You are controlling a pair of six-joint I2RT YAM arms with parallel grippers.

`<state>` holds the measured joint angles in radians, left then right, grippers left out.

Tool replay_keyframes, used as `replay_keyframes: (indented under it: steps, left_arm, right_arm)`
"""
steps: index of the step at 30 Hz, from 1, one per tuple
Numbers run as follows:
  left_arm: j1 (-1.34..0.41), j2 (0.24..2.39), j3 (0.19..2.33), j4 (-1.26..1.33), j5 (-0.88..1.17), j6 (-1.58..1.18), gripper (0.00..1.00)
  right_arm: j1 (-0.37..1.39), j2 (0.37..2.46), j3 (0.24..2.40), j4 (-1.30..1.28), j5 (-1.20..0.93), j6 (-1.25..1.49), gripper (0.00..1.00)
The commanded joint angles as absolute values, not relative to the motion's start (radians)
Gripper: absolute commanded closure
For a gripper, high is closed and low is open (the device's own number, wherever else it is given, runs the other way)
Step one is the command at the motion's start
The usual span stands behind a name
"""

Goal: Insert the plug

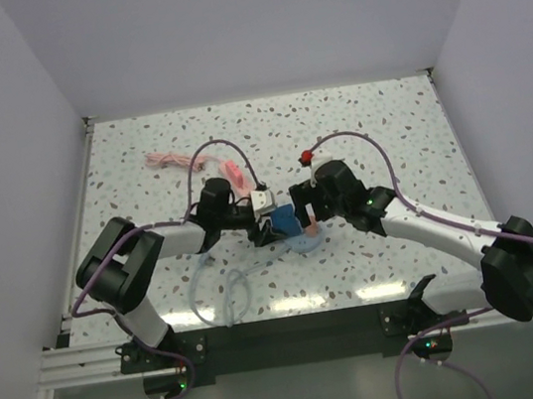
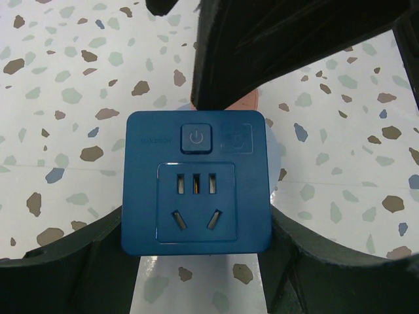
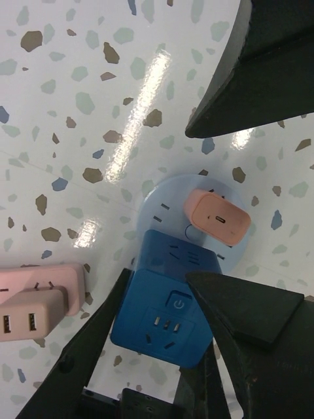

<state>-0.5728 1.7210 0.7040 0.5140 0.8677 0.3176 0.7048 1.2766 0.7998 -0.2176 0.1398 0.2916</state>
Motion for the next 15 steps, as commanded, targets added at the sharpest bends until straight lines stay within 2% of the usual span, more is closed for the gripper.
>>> replay_keyframes:
  steps: [1, 15]
  left_arm:
    - [-0.591, 1.726, 0.752, 0.526, 0.934, 0.367, 1.00]
    - [-0.591, 1.762, 0.810, 0.434, 0.948, 0.414, 1.00]
  right_arm:
    - [0.715, 1.282, 0.864, -0.149, 0.112, 0.318, 0.12]
    - [0.716, 1.290, 0.865, -0.161, 0.106, 0.318, 0.12]
